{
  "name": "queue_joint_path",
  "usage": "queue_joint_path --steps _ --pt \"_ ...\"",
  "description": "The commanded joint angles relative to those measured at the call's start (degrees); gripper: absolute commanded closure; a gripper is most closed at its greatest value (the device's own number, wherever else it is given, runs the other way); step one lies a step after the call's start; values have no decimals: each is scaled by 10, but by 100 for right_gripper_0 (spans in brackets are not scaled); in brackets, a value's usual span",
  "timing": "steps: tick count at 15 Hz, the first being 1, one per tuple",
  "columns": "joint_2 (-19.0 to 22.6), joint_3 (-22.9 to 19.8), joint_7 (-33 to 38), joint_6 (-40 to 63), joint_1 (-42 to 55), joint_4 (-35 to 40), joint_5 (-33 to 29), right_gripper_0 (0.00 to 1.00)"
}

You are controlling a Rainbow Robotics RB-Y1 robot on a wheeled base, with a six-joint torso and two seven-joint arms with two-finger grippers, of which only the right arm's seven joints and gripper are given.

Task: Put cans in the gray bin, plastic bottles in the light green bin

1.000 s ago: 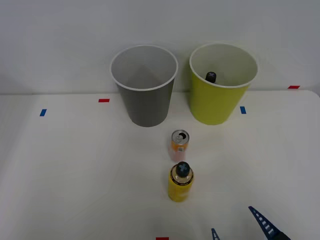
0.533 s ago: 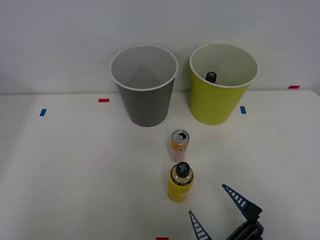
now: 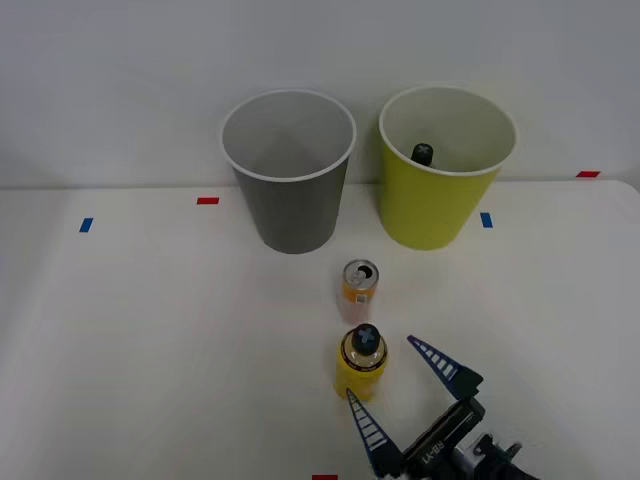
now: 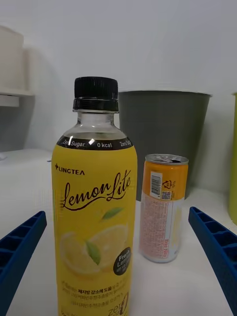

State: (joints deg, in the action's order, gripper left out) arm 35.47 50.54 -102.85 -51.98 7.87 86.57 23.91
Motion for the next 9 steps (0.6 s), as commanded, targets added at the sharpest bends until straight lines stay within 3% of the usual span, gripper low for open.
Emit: queue_joint_path --steps 1,9 --pt "-15 1 -1 13 -15 0 3 0" --pt "-30 4 -2 49 -37 0 3 0"
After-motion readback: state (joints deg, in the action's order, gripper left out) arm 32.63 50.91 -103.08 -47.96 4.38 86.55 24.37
